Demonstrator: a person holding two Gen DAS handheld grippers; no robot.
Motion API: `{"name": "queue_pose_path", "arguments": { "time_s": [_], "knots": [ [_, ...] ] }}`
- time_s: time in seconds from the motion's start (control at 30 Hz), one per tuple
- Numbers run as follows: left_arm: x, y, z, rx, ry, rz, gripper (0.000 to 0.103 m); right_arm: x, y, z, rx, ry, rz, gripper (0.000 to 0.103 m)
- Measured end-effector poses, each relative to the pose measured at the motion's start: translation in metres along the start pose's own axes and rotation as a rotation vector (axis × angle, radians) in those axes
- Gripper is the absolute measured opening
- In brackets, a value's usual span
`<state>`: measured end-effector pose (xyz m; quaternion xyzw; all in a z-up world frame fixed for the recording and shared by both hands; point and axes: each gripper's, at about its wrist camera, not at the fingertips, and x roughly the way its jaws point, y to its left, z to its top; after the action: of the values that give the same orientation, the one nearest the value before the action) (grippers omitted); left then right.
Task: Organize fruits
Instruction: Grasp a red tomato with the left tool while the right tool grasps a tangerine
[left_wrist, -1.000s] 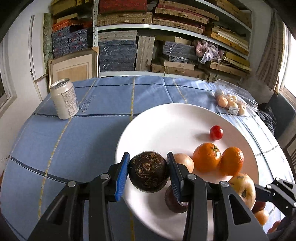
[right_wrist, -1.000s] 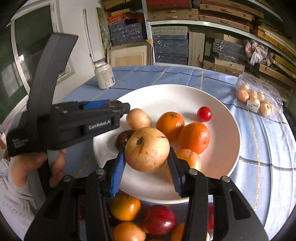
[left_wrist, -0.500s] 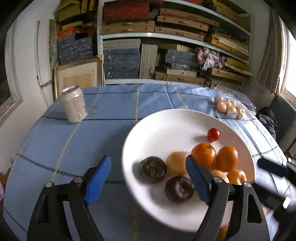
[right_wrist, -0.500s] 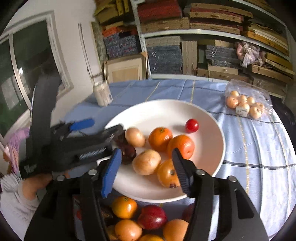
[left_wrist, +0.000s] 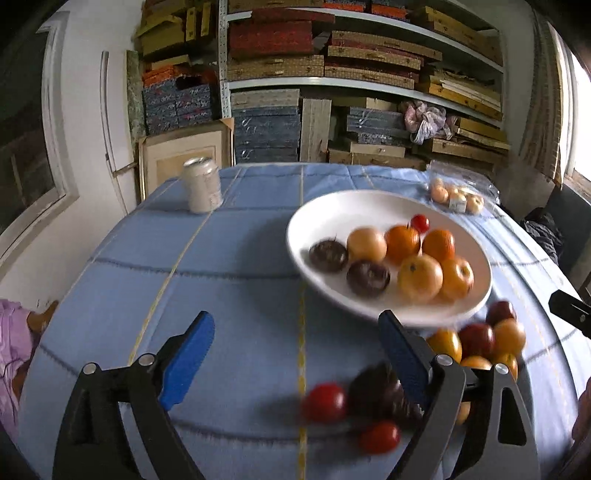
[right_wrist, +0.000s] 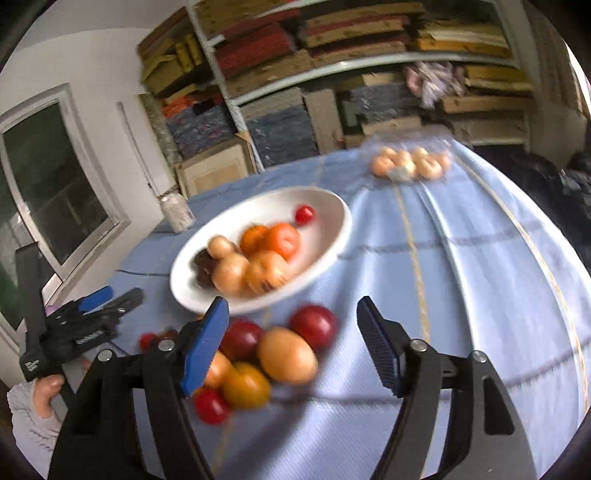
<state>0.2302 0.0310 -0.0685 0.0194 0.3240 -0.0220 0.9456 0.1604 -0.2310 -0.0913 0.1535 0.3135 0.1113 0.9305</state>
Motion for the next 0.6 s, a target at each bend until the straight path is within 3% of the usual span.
{"name": "queue_pose_path", "arguments": {
  "time_s": [0.2,0.6],
  "knots": [
    [-0.008,0.003,-0.017,-0.012,0.021,-0.006,0.090,-0.011,-0.006,-0.019,0.007,0.016,-0.011,0.075],
    [-0.007,-0.002,-0.028,0.010,0.050,-0.005,0.091,0.002,0.020,-0.037,-0.110,0.090,-0.020,0.075]
  ]
}}
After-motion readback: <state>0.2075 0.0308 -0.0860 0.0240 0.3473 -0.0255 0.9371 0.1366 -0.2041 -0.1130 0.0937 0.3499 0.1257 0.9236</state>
